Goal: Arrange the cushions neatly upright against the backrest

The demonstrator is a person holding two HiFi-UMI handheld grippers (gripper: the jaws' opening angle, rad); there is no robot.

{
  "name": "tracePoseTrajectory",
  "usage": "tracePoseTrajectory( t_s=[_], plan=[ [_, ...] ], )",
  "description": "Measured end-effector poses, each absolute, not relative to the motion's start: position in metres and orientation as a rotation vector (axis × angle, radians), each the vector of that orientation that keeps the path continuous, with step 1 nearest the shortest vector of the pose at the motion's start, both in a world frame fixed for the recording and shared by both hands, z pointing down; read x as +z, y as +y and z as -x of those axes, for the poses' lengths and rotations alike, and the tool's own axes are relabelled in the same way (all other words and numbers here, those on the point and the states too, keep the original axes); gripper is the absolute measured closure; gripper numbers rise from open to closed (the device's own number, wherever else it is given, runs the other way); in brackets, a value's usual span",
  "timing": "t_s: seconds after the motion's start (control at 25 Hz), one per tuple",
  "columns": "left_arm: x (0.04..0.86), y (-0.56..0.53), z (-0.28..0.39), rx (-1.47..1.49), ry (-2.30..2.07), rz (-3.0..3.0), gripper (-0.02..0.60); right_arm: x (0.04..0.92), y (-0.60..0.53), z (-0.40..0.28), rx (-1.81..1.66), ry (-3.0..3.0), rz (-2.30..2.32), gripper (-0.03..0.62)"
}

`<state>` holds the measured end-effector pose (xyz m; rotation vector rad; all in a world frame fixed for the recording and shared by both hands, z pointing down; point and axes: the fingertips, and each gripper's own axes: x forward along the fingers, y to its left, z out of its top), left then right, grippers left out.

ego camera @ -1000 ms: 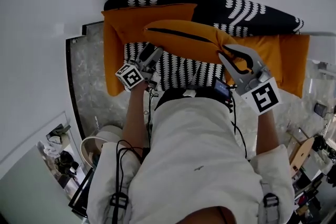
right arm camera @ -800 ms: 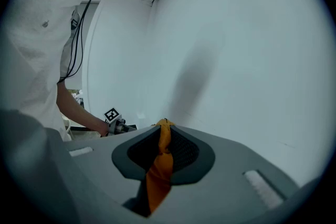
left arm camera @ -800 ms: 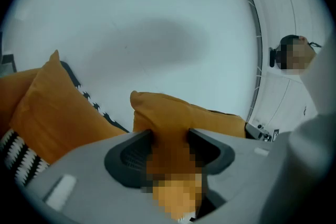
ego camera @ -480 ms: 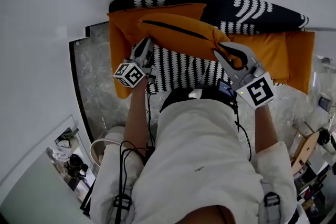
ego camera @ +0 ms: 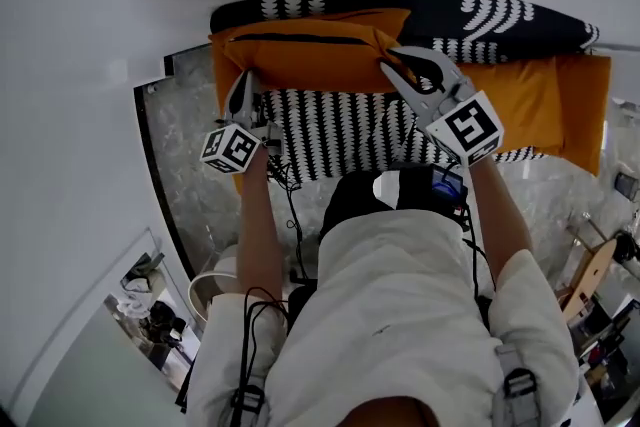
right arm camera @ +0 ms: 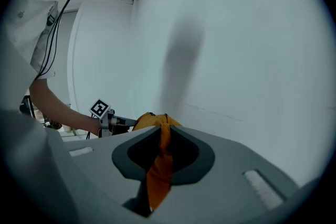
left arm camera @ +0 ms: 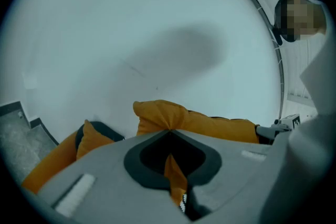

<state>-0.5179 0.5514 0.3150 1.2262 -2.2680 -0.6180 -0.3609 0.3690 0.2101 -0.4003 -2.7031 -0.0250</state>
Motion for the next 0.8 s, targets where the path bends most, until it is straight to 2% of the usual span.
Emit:
tracePoseTrajectory(
  t_s=[0.36, 0.8],
  plan=[
    [0.289, 0.536, 0.595, -0.527, -2.413, -1.209, 0.577, 0.253, 0.327, 0.441, 0.023, -2.723, 0.331, 0.526],
    [0.349, 0.507, 0.625, -0.355, -2.304, -1.140, 0.577, 0.339, 0.276, 0.507, 0.021, -2.586, 0.184, 0.526]
  ],
)
